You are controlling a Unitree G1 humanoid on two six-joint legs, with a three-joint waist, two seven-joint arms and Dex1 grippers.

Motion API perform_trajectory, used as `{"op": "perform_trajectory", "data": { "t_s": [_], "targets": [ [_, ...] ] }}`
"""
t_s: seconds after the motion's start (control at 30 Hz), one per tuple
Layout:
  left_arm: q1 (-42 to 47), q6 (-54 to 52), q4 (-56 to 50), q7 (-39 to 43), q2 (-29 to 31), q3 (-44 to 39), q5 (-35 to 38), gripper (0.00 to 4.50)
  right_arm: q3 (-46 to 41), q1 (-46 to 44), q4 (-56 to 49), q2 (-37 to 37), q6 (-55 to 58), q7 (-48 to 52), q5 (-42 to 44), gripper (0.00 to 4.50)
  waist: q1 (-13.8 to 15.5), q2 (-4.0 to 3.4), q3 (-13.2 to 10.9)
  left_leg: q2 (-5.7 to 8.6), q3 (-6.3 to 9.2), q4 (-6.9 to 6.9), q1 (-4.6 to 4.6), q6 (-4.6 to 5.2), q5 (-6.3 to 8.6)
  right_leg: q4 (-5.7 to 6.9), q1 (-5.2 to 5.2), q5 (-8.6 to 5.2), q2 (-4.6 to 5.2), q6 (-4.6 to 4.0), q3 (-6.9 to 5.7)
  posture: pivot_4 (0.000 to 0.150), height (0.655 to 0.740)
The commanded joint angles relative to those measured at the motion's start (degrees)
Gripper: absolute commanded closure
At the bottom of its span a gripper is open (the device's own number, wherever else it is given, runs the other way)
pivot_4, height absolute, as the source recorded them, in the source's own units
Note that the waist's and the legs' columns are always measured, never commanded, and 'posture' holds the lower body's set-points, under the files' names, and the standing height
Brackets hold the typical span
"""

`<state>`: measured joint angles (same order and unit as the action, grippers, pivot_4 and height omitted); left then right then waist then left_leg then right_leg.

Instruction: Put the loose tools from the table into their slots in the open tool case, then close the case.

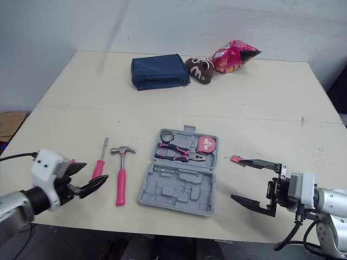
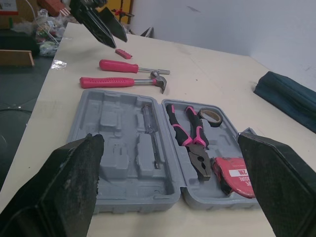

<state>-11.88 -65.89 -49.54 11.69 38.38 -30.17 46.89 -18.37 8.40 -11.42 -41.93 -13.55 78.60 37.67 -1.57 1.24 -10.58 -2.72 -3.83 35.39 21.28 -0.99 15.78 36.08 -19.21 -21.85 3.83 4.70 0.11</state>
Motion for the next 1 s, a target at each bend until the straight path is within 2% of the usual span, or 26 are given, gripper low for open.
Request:
{"op": "perform_trajectory", "data": {
  "t_s": [0.03,0.1,0.23,0.5,0.93,1.0],
  "targets": [
    [2.96,-6.72,-5.13,-9.36,-3.04,4.10,-1.09,0.03,-0.54,-0.59,-0.49,0.26,-0.43,0.10,0.31,0.00,-0.04,0.00,0.00,-0.04,0.01,0.07,0.01,-0.03,0.01,0.00,0.00,0.01,-0.08,0.01,0.02,0.150,0.7400],
    [5.15,-8.98,-6.09,-14.01,-7.05,6.77,-2.28,0.03,-0.53,-0.95,-0.23,0.32,-0.53,0.06,0.14,0.00,-0.04,0.00,0.00,-0.08,0.01,0.22,0.00,-0.07,0.01,0.05,0.04,0.01,-0.19,0.02,0.05,0.150,0.7400],
    [7.38,-13.48,-6.83,-18.35,-11.59,11.21,-4.11,0.03,-0.57,-1.38,-0.20,0.49,-0.69,-0.30,-0.25,0.00,-0.01,0.00,0.00,-0.13,0.11,0.49,-0.10,-0.19,0.03,0.09,0.29,0.02,-0.32,0.03,0.04,0.150,0.7400],
    [11.53,-15.72,-2.70,-23.32,-17.12,19.53,-12.18,0.03,-1.13,-1.11,-0.59,0.76,-0.96,-1.39,-0.73,0.00,0.23,0.00,0.00,-0.11,0.15,0.70,-0.14,-0.30,0.09,-0.09,0.54,0.02,-0.31,0.03,0.03,0.150,0.7400],
    [9.99,-19.48,-0.05,-21.71,-17.99,24.38,-20.77,0.03,-2.39,0.33,-1.88,0.42,-1.16,-3.33,-0.76,0.00,0.08,-0.11,0.06,-0.12,0.13,0.68,-0.24,-0.31,0.11,-0.14,0.65,0.03,-0.30,0.04,0.05,0.150,0.7400],
    [8.25,-19.76,-0.14,-21.33,-17.86,24.72,-21.74,0.59,-2.39,0.45,-2.05,0.44,-1.15,-3.59,-0.74,0.00,0.01,-0.13,0.08,-0.13,0.13,0.67,-0.24,-0.32,0.13,-0.15,0.65,0.02,-0.30,0.03,0.05,0.150,0.7400]
  ]
}}
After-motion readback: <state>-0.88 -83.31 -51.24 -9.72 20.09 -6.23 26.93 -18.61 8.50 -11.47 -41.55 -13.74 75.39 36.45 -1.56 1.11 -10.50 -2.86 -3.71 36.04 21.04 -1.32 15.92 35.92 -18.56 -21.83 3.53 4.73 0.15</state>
